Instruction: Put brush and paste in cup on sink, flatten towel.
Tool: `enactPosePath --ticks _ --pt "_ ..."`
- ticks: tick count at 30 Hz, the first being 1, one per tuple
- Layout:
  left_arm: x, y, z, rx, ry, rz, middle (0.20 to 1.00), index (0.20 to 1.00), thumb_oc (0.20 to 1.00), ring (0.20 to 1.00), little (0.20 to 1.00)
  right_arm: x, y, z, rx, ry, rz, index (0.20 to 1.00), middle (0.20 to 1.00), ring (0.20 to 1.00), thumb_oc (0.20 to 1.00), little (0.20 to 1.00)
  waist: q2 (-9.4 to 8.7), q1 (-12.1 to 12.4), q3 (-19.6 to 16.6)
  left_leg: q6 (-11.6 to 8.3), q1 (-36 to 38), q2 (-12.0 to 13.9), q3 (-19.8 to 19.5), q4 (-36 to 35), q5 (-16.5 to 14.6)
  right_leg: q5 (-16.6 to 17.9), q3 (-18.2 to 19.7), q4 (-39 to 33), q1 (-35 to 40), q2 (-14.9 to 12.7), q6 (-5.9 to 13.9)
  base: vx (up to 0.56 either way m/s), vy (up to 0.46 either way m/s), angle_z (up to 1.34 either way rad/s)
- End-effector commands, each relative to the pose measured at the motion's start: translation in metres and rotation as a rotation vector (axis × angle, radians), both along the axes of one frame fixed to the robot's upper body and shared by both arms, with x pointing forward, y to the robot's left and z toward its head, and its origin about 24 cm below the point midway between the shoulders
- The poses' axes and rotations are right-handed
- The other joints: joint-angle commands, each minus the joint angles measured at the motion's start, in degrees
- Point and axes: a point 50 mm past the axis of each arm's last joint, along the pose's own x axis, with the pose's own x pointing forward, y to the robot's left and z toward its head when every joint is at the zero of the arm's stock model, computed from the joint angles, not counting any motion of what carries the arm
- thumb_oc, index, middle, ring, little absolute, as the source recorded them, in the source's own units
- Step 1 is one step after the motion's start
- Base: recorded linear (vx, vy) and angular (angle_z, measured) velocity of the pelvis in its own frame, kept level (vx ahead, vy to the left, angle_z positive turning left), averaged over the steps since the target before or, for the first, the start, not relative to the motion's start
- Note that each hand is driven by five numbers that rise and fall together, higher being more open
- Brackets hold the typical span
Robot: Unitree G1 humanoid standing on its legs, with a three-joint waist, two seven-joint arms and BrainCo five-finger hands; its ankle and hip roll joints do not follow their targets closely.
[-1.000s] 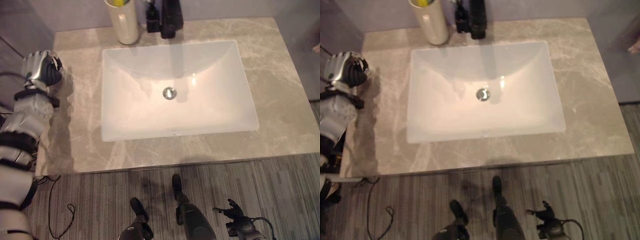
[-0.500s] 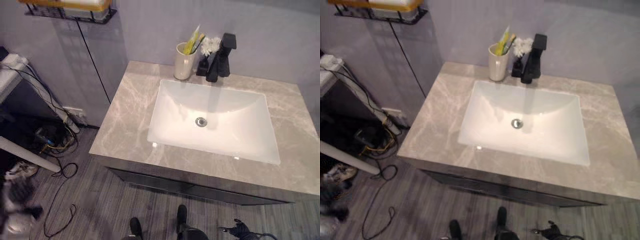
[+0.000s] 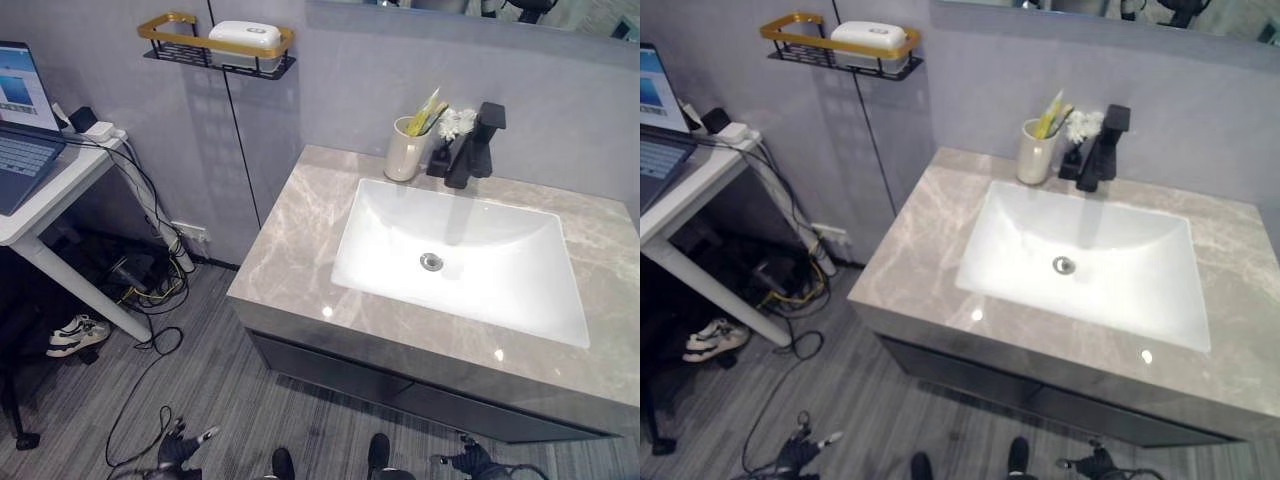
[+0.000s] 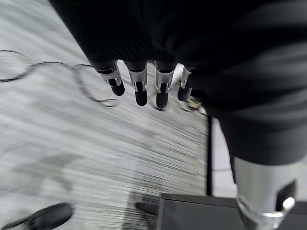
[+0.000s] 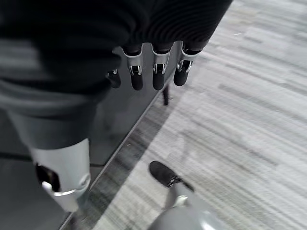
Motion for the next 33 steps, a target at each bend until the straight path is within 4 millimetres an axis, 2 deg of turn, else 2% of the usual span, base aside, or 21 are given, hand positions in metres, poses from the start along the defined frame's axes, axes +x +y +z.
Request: enactPosePath --ticks 1,3,4,5,7,8,9,10,11,13,14,16,17,20,24,26,29,30,31,32,33 --pt "0.022 0.008 0.015 0.081 -0.051 -0.136 1.000 1.000 1.000 1.000 1.000 0.031 0.004 0.010 0.001 -0.114 -0.033 1.000 1.000 1.000 1.000 1.000 -0.21 -2.43 4.02 -0.33 0.45 -0.54 -3.11 0.65 -2.94 7.74 -0.54 2.41 0.15 -5.25 4.82 -0.15 0.168 0.31" --pt "0.027 0.006 0.019 0.080 -0.072 -0.158 1.000 1.000 1.000 1.000 1.000 0.036 0.006 0.012 0.011 -0.136 -0.039 1.000 1.000 1.000 1.000 1.000 -0.18 -2.82 4.94 -0.03 0.18 -0.62 -2.95 0.65 -2.56 8.33 0.53 4.65 -1.53 -5.25 4.68 -0.16 0.105 0.11" --pt "0.034 0.002 0.022 0.080 -0.088 -0.197 1.000 1.000 1.000 1.000 1.000 0.047 0.008 0.017 0.036 -0.199 -0.080 1.000 1.000 1.000 1.000 1.000 0.78 -3.45 6.80 0.44 -0.54 0.51 -2.12 0.65 -1.43 4.46 4.02 10.81 -4.46 -2.57 3.19 -0.22 0.165 -0.11" --pt "0.036 -0.004 0.023 0.081 -0.087 -0.247 1.000 1.000 1.000 1.000 1.000 0.044 0.010 0.015 0.056 -0.195 -0.100 1.000 1.000 1.000 1.000 1.000 1.49 -3.38 7.12 0.64 -0.58 1.31 -1.30 0.65 -0.97 0.34 3.83 13.95 -4.04 -0.91 1.99 -0.25 0.224 -0.25" --pt "0.037 -0.008 0.025 0.080 -0.087 -0.289 1.000 1.000 1.000 1.000 1.000 0.034 0.014 0.010 0.070 -0.158 -0.096 1.000 1.000 1.000 1.000 1.000 2.32 -2.22 6.96 1.14 -0.94 2.34 1.18 0.65 -0.18 -5.26 -0.42 19.68 -1.90 -0.24 -0.21 -0.09 0.149 -0.62" --pt "0.037 -0.008 0.025 0.080 -0.087 -0.289 1.000 1.000 1.000 1.000 1.000 0.034 0.014 0.010 0.070 -0.158 -0.096 1.000 1.000 1.000 1.000 1.000 2.27 -2.21 6.99 1.13 -0.88 2.29 1.20 0.65 -0.20 -5.43 -0.38 19.91 -1.95 -0.32 -0.22 -0.10 0.122 -0.74" --pt "0.038 -0.011 0.026 0.069 -0.091 -0.299 1.000 1.000 1.000 1.000 1.000 0.018 0.012 0.003 0.063 -0.098 -0.103 1.000 1.000 1.000 1.000 1.000 2.60 -1.75 6.28 1.66 -1.34 2.83 3.38 0.65 0.17 -9.22 -2.27 24.79 -0.28 0.58 -1.28 -0.06 0.067 -0.58" --pt "0.038 -0.011 0.026 0.069 -0.091 -0.299 1.000 1.000 1.000 1.000 1.000 0.018 0.012 0.003 0.063 -0.098 -0.103 1.000 1.000 1.000 1.000 1.000 2.57 -1.71 6.27 1.66 -1.32 2.81 3.43 0.65 0.15 -9.27 -2.21 24.85 -0.32 0.56 -1.29 -0.07 0.112 -0.51" --pt "0.036 -0.014 0.023 0.050 -0.083 -0.277 1.000 1.000 1.000 1.000 1.000 -0.003 0.006 -0.005 0.034 -0.002 -0.123 1.000 1.000 1.000 1.000 1.000 2.16 -0.93 4.81 1.76 -1.83 2.55 5.91 0.65 -0.23 -12.35 -3.48 27.72 3.18 0.04 -0.63 -0.04 0.039 -0.70" --pt "0.033 -0.015 0.019 0.028 -0.077 -0.250 1.000 1.000 1.000 1.000 1.000 -0.012 0.001 -0.007 0.003 0.047 -0.114 1.000 1.000 1.000 1.000 1.000 1.56 0.55 3.34 1.99 -3.22 2.84 9.20 0.65 0.47 -12.15 -5.35 25.97 6.31 -0.48 -0.24 -0.11 -0.004 -1.07" --pt "0.034 -0.017 0.021 0.024 -0.097 -0.231 1.000 1.000 1.000 1.000 1.000 -0.015 -0.002 -0.007 -0.014 0.063 -0.120 1.000 1.000 1.000 1.000 1.000 1.40 1.58 2.86 2.14 -3.98 3.25 11.17 0.65 0.93 -11.92 -7.69 25.66 7.92 -1.07 -0.13 -0.18 -0.057 -1.18" --pt "0.033 -0.018 0.019 0.007 -0.108 -0.185 1.000 1.000 1.000 1.000 1.000 -0.005 -0.002 -0.003 -0.027 0.010 -0.121 1.000 1.000 1.000 1.000 1.000 0.67 2.83 2.42 1.89 -5.43 4.10 14.77 0.65 1.66 -11.21 -10.00 22.60 9.56 -1.12 0.86 -0.22 -0.114 -1.47" --pt "0.032 -0.017 0.018 0.011 -0.107 -0.175 1.000 1.000 1.000 1.000 1.000 0.004 0.001 -0.001 -0.010 -0.038 -0.127 1.000 1.000 1.000 1.000 1.000 0.46 3.38 2.77 0.99 -6.30 5.53 16.34 0.65 3.03 -12.33 -10.19 20.16 9.22 -0.28 0.43 -0.20 -0.160 -1.74" --pt "0.031 -0.021 0.011 0.022 -0.067 -0.176 1.000 1.000 1.000 1.000 1.000 0.008 0.002 0.002 0.012 -0.090 -0.146 1.000 1.000 1.000 1.000 1.000 0.65 2.51 3.94 -0.62 -6.59 8.45 19.18 0.65 5.62 -15.68 -8.09 15.24 9.00 2.66 -0.88 -0.14 -0.243 -1.92" --pt "0.042 -0.037 0.010 0.023 -0.073 -0.248 1.000 1.000 1.000 1.000 1.000 0.004 -0.006 0.007 -0.004 -0.130 -0.132 1.000 1.000 1.000 1.000 1.000 1.42 0.00 5.11 -3.09 -7.51 11.86 21.03 0.68 8.72 -15.13 -3.87 8.49 9.20 6.71 -2.10 -0.10 -0.198 -0.87" --pt "0.045 -0.042 0.010 0.027 -0.075 -0.279 1.000 1.000 1.000 1.000 1.000 -0.001 -0.009 0.007 -0.013 -0.124 -0.133 1.000 1.000 1.000 1.000 1.000 1.72 -0.47 5.35 -3.76 -7.36 12.86 21.19 0.76 9.38 -14.36 -2.80 7.00 9.41 7.74 -2.42 -0.06 -0.221 -0.80" --pt "0.063 -0.061 0.017 0.022 -0.126 -0.361 1.000 1.000 1.000 1.000 1.000 -0.006 -0.024 0.010 -0.062 -0.115 -0.125 1.000 1.000 1.000 1.000 1.000 1.62 -0.66 7.99 -4.99 -8.99 12.73 12.64 3.50 9.71 -12.44 1.44 3.01 10.22 9.78 -3.22 -0.08 -0.234 -0.72" --pt "0.063 -0.061 0.017 0.021 -0.127 -0.361 1.000 1.000 1.000 1.000 1.000 -0.006 -0.024 0.010 -0.062 -0.116 -0.125 1.000 1.000 1.000 1.000 1.000 1.68 -0.72 8.06 -5.01 -9.09 12.78 12.50 3.72 9.60 -12.39 1.34 2.91 10.32 9.83 -3.23 -0.20 -0.164 -0.62" --pt "0.070 -0.066 0.019 0.020 -0.148 -0.354 1.000 1.000 1.000 1.000 1.000 0.004 -0.030 0.017 -0.082 -0.157 -0.112 1.000 1.000 1.000 1.000 1.000 1.22 0.27 10.23 -3.76 -11.61 10.29 1.53 8.25 7.71 -10.55 5.46 2.26 8.85 10.54 -4.20 -0.16 -0.094 -0.80" --pt "0.070 -0.066 0.019 0.020 -0.149 -0.354 1.000 1.000 1.000 1.000 1.000 0.004 -0.030 0.017 -0.082 -0.158 -0.112 1.000 1.000 1.000 1.000 1.000 1.33 0.28 10.14 -3.75 -11.92 10.42 1.47 8.45 7.68 -10.43 5.45 2.24 8.65 10.65 -4.24 -0.19 -0.141 -0.98" --pt "0.072 -0.067 0.020 0.019 -0.160 -0.338 1.000 1.000 1.000 1.000 1.000 0.009 -0.031 0.019 -0.085 -0.181 -0.110 1.000 1.000 1.000 1.000 1.000 1.08 0.88 10.93 -3.22 -12.65 8.23 -5.07 9.81 6.42 -9.98 7.80 2.25 8.10 11.02 -4.45 -0.05 -0.089 -1.33"
